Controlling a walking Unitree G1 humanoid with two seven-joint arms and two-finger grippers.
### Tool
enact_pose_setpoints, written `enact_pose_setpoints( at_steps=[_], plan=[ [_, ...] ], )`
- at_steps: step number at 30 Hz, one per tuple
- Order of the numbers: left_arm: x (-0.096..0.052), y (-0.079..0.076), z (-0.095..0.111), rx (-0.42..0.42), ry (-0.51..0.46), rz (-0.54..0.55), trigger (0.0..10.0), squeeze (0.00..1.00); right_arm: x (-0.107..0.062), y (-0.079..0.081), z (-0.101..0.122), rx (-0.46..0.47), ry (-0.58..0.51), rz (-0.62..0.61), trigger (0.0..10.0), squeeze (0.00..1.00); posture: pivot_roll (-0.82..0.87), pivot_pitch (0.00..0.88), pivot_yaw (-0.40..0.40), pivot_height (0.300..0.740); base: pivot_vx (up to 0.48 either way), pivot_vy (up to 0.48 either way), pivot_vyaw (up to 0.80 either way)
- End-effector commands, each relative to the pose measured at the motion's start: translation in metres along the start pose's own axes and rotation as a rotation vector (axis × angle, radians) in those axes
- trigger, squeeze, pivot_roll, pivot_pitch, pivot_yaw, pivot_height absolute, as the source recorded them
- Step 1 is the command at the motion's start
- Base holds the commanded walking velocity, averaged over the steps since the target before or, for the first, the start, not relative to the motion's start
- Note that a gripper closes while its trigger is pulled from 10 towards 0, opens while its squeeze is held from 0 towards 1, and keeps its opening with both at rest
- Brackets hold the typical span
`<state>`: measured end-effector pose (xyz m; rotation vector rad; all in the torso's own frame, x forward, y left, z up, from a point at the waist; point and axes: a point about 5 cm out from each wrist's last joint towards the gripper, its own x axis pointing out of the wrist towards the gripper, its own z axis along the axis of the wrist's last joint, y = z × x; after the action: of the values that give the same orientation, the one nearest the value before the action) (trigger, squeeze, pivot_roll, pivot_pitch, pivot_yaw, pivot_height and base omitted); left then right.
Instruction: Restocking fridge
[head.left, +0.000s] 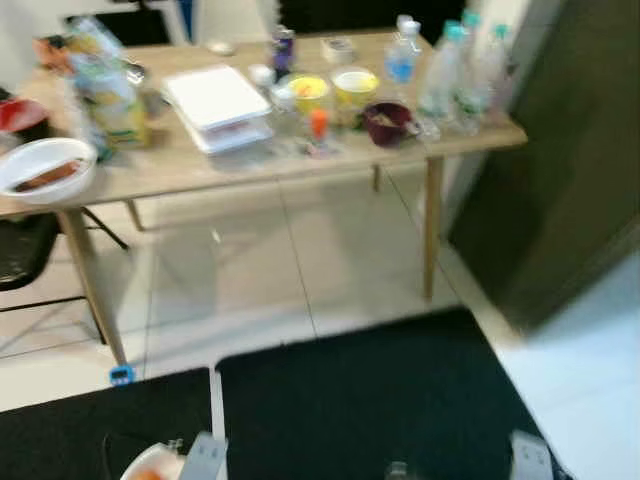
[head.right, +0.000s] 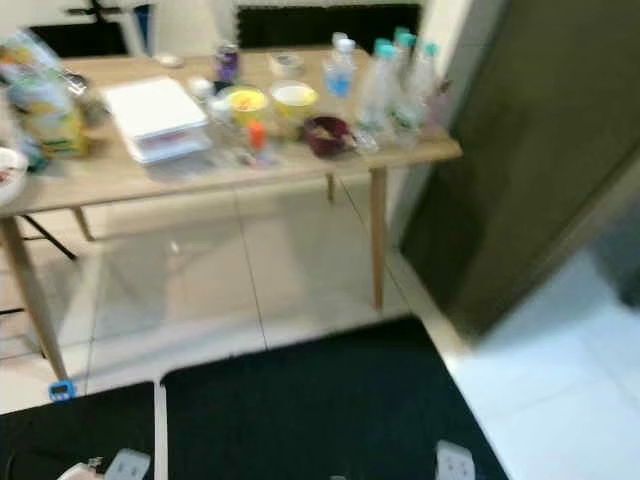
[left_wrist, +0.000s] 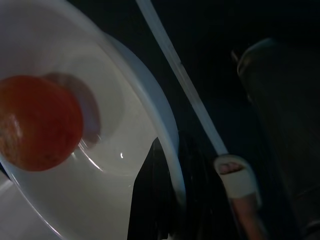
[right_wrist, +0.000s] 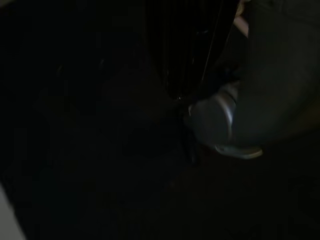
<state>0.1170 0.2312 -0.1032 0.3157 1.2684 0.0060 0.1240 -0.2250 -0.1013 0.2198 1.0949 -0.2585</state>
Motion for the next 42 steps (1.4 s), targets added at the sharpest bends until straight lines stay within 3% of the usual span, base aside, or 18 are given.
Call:
enact_pose_setpoints(
  at_steps=[1,36,42],
  plan=[
    [0.000,-0.004,-0.002,0.018,0.004,-0.009,10.0,0.00,-0.001,-0.005,-0.002,-0.003,0.007,-0.016,10.0,0.00,-0.01,0.074,0.009,0.740,0.000,0.000,-0.80],
    [0.000,-0.007,0.008,0.107,-0.033,-0.031,10.0,0.00,0.000,-0.004,0.002,-0.012,0.002,-0.015,10.0,0.00,-0.01,0.062,0.009,0.740,0.000,0.000,-0.80],
    [0.000,-0.005,0.009,0.210,-0.041,-0.008,10.0,0.00,0.000,-0.005,0.004,-0.004,-0.013,-0.015,10.0,0.00,-0.01,0.065,0.008,0.740,0.000,0.000,-0.60]
  ],
)
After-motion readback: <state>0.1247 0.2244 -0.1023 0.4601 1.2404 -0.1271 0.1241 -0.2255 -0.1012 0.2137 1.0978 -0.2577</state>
